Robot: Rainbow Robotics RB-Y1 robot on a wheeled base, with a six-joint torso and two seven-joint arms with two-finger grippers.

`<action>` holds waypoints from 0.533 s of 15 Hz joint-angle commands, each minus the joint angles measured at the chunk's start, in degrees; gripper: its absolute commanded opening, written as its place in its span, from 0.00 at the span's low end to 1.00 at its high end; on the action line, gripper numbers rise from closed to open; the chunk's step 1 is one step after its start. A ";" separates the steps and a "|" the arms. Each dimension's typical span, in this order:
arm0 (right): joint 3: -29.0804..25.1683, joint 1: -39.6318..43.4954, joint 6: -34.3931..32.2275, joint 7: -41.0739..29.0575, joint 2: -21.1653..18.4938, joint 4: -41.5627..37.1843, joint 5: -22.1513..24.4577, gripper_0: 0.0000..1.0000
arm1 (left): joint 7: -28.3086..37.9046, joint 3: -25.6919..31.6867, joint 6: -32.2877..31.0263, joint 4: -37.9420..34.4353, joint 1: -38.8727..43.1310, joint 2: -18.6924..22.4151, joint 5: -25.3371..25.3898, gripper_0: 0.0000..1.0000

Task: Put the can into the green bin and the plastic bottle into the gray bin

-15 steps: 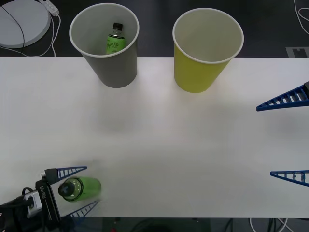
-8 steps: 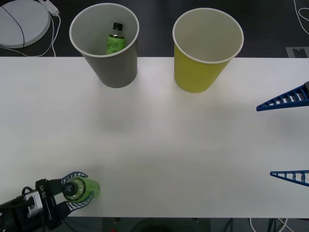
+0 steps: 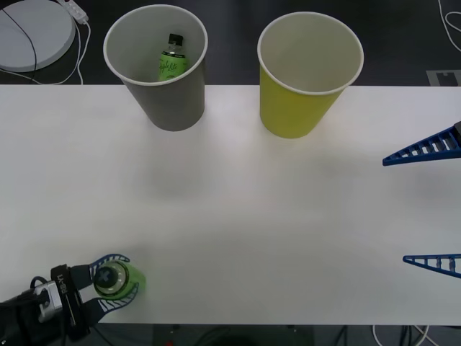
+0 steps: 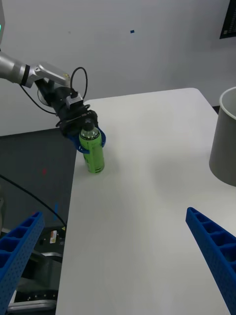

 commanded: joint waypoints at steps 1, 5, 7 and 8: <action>0.00 0.00 0.00 0.00 0.00 0.00 0.00 1.00 | 5.52 1.55 3.59 -6.50 3.70 0.51 -2.61 0.00; 0.00 0.00 0.00 0.00 0.00 0.00 0.00 1.00 | 7.98 2.69 9.66 -12.30 7.83 0.86 -1.91 0.00; 0.00 0.00 0.00 0.00 0.00 0.00 0.00 1.00 | 9.30 4.19 10.53 -13.53 8.71 0.95 -0.41 0.00; 0.00 0.00 0.00 0.00 0.00 0.00 0.00 1.00 | 10.00 4.54 11.06 -14.23 9.06 1.13 0.03 0.00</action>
